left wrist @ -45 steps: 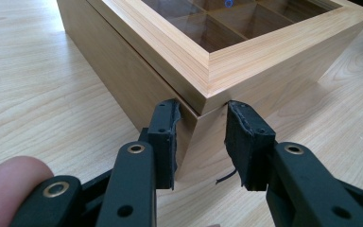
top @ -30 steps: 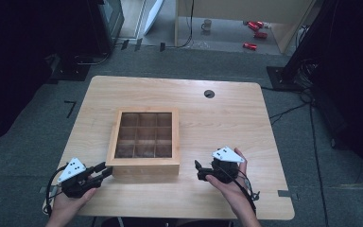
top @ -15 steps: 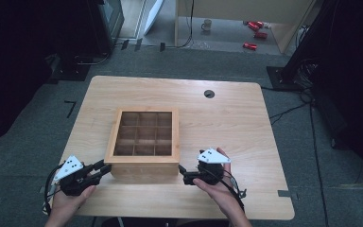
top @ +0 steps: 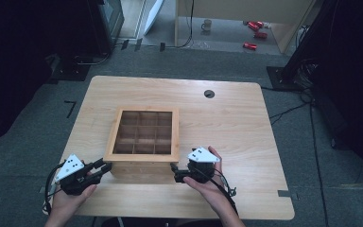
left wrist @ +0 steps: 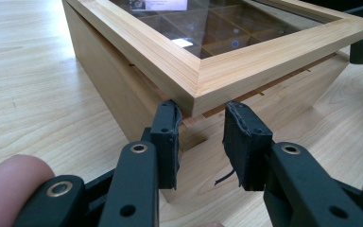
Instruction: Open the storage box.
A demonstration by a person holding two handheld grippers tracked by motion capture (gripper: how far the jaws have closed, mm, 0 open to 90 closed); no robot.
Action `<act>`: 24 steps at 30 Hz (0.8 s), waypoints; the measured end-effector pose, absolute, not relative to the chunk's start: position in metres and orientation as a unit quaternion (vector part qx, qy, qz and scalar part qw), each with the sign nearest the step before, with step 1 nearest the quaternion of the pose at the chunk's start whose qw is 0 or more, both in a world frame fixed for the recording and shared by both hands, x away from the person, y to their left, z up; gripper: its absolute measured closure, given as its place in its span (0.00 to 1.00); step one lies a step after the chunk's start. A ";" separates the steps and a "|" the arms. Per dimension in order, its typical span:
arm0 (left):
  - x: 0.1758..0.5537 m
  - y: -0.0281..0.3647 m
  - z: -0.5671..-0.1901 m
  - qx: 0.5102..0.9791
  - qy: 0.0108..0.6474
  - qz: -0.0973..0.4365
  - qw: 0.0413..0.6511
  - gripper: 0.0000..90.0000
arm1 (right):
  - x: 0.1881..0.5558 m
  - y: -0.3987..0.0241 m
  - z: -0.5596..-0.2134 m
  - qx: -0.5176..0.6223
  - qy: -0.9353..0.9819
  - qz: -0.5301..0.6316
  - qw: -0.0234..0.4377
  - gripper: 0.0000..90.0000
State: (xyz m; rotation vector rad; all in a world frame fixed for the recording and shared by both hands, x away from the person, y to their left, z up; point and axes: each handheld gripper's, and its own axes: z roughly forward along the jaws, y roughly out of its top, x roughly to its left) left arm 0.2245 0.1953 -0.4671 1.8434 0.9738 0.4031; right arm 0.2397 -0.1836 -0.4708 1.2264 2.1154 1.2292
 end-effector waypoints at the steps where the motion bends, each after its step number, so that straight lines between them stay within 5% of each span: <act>1: 0.225 0.195 -0.467 0.757 0.400 0.165 0.489 0.74 | 0.240 -0.183 -0.470 0.439 0.756 0.441 0.203 0.08; 10: 0.224 0.202 -0.469 0.749 0.401 0.160 0.503 0.65 | 0.241 -0.179 -0.468 0.423 0.766 0.431 0.221 0.07; 19: 0.229 0.203 -0.493 0.779 0.430 0.178 0.419 0.21 | 0.244 -0.180 -0.456 0.414 0.765 0.438 0.227 0.06; 24: 0.232 0.201 -0.500 0.784 0.445 0.185 0.391 0.15 | 0.246 -0.179 -0.448 0.409 0.764 0.442 0.232 0.05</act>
